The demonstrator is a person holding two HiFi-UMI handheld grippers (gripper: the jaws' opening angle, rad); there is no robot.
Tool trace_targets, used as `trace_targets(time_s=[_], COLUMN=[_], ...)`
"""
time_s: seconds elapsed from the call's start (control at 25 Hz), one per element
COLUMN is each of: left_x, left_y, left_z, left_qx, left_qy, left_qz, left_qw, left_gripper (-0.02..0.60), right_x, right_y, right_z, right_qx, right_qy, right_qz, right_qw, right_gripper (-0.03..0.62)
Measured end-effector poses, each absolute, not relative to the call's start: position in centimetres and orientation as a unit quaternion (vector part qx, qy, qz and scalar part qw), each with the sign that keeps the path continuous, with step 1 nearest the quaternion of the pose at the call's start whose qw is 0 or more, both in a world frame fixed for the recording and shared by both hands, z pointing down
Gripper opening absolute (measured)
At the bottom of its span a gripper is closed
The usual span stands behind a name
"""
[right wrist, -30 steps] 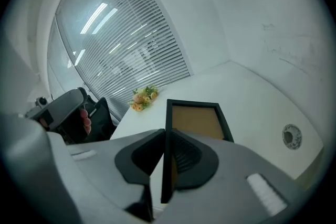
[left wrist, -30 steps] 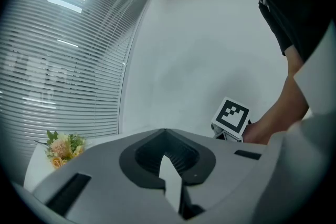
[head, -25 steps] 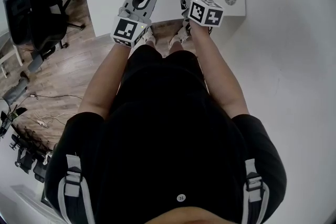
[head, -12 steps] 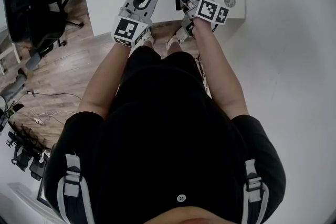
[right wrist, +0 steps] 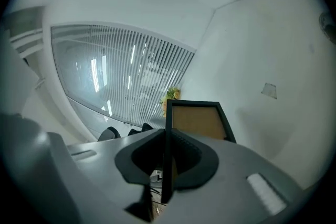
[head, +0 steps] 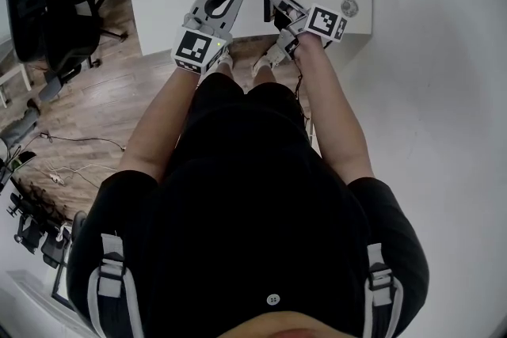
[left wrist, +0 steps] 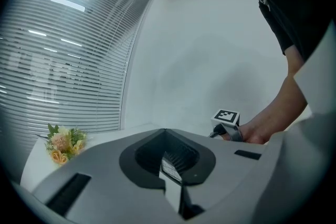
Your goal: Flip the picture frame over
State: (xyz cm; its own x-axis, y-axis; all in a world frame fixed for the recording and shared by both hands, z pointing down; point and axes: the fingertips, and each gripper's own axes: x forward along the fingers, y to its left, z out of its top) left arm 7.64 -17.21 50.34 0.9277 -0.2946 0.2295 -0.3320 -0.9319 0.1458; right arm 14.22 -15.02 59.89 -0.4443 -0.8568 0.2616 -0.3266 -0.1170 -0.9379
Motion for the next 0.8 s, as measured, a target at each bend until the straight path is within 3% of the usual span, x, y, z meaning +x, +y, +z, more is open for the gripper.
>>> trace_targets(time_s=[0.28,0.8], left_x=[7.9,8.3], left_y=[-17.1,-16.3], left_z=[51.3,53.5], left_qx=[0.976,0.974], left_qy=[-0.161,-0.16], left_qz=[0.109,0.119], left_qw=[0.096,0.108], left_gripper=[0.002,0.002], right_x=[15.1,14.0], right_y=[-15.1,-14.8], right_z=[60.4,62.0], right_qx=[-0.425,-0.33], right_qy=[0.612,0.595], right_qz=[-0.588,-0.625], right_qw=[0.316,0.383], right_gripper=[0.049,0.049])
